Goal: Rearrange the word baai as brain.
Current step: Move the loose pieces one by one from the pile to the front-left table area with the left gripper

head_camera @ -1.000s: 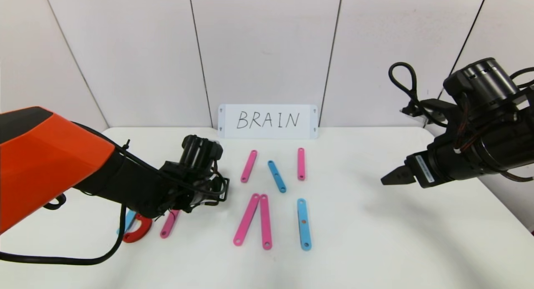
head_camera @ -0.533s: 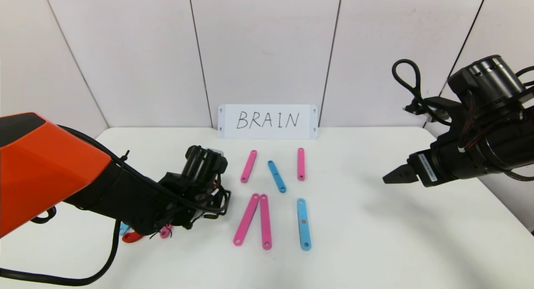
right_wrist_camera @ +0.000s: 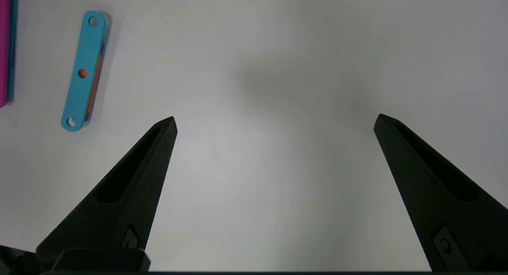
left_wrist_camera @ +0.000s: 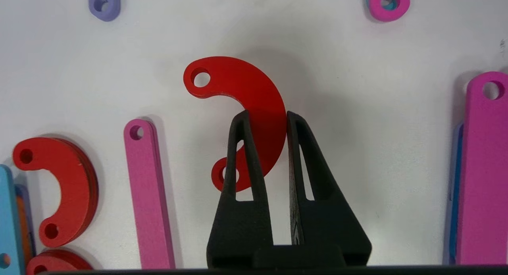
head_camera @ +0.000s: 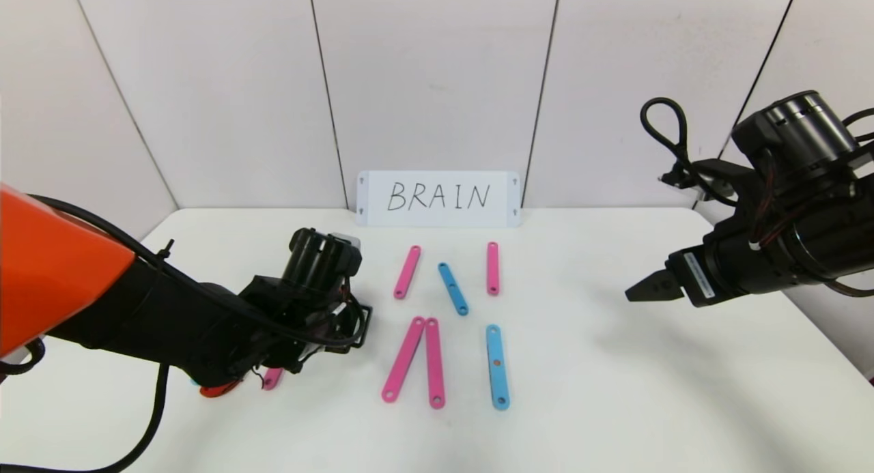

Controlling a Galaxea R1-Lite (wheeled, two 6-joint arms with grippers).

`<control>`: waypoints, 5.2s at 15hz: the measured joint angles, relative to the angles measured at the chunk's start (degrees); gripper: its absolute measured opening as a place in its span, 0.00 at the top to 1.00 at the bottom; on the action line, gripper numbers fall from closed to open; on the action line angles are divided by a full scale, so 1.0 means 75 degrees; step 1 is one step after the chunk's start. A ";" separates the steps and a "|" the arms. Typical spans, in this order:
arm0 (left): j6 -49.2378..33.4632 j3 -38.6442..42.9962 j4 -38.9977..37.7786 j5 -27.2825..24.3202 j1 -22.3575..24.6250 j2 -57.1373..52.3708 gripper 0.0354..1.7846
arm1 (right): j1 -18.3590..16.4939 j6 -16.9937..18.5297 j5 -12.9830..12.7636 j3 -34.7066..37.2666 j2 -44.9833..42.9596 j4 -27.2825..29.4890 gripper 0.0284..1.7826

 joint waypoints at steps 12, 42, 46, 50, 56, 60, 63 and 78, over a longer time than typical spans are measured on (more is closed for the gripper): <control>0.0137 0.0362 -0.0060 0.0008 0.0029 -0.0390 0.92 | 0.0044 0.0000 -0.0005 0.0033 0.0000 -0.0005 0.02; 0.0132 0.0827 -0.0081 0.0052 0.0236 -0.0187 0.92 | 0.0124 -0.0013 -0.0003 0.0080 -0.0029 -0.0011 0.02; 0.0135 0.0827 -0.0081 0.0047 0.0231 -0.0166 0.92 | 0.0124 -0.0013 -0.0011 0.0080 -0.0029 -0.0011 0.02; 0.0143 0.0831 -0.0081 0.0047 0.0221 -0.0145 0.92 | 0.0124 -0.0010 -0.0005 0.0080 -0.0029 -0.0011 0.02; 0.0150 0.0819 -0.0081 0.0050 0.0216 -0.0137 0.68 | 0.0169 -0.0013 -0.0008 0.0088 -0.0008 -0.0015 0.02; 0.0158 0.0816 -0.0081 0.0052 0.0210 -0.0137 0.29 | 0.0205 -0.0013 -0.0020 0.0096 0.0020 -0.0015 0.02; 0.0164 0.0816 -0.0229 0.0062 0.0091 -0.0236 0.09 | 0.0237 -0.0013 -0.0075 0.0111 0.0041 -0.0008 0.02; 0.1107 0.1081 -0.0439 0.0754 0.0213 -0.0455 0.03 | 0.0297 -0.0013 -0.0232 0.0137 0.0088 -0.0059 0.02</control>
